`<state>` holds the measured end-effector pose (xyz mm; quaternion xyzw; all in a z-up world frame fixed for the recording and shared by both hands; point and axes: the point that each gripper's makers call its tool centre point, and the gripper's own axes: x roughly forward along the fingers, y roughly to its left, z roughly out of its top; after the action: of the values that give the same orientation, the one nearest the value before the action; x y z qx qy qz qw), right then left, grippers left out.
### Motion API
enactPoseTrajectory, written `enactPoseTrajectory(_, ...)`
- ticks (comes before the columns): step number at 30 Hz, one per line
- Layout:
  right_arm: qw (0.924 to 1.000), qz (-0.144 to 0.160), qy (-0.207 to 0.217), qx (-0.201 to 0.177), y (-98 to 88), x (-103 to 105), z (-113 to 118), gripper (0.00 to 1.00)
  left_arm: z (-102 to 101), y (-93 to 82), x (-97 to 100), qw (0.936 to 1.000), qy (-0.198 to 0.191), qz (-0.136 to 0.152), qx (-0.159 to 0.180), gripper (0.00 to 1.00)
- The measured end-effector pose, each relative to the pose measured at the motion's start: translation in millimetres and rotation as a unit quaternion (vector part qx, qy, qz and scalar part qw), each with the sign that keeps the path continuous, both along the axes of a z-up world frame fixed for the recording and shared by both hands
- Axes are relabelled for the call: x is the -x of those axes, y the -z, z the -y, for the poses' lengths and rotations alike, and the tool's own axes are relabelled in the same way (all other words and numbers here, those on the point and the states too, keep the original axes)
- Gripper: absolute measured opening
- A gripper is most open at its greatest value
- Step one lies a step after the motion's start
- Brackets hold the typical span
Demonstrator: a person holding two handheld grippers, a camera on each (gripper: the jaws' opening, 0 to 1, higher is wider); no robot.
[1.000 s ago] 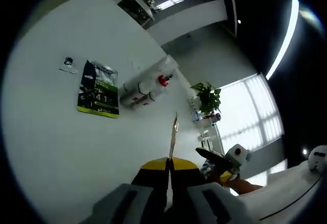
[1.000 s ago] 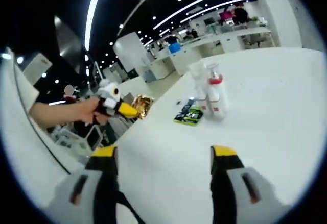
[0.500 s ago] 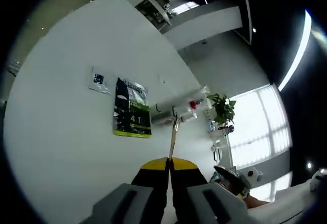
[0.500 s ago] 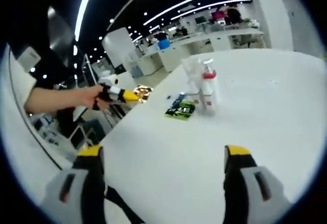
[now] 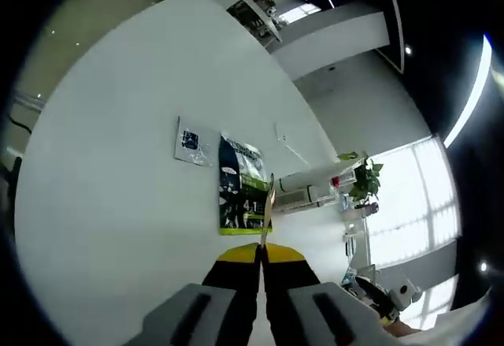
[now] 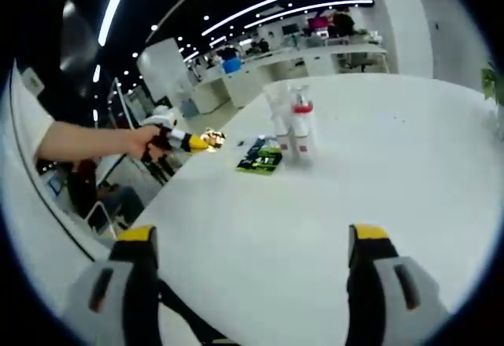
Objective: Arrange the skincare products in the storage area until every visible bottle or jar stands upright without overlapping.
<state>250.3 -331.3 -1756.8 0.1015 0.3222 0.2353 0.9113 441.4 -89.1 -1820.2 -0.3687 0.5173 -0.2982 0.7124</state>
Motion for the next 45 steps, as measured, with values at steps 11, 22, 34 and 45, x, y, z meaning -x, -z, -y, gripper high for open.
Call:
enactPoseTrajectory(11,0.9992,-0.015,0.038,-0.002,2.6,6.0,4.7,0.99,6.7,36.0,-4.0,0.9991,0.013,-0.033,-0.025,0.01)
enactPoseTrajectory(22,0.9985,-0.021,0.051,0.004,3.9,7.6,7.5,0.97,6.8,49.7,-14.5,0.9982,-0.002,-0.05,-0.034,0.01)
enactPoseTrajectory(34,0.998,-0.038,0.05,0.0,8.6,5.8,7.6,0.95,-3.5,68.2,-17.5,0.9959,-0.003,-0.079,-0.045,0.01)
enactPoseTrajectory(45,0.9972,-0.049,0.054,-0.018,12.8,0.6,-1.9,0.94,-3.4,75.0,-18.2,0.9946,0.012,-0.082,-0.063,0.04)
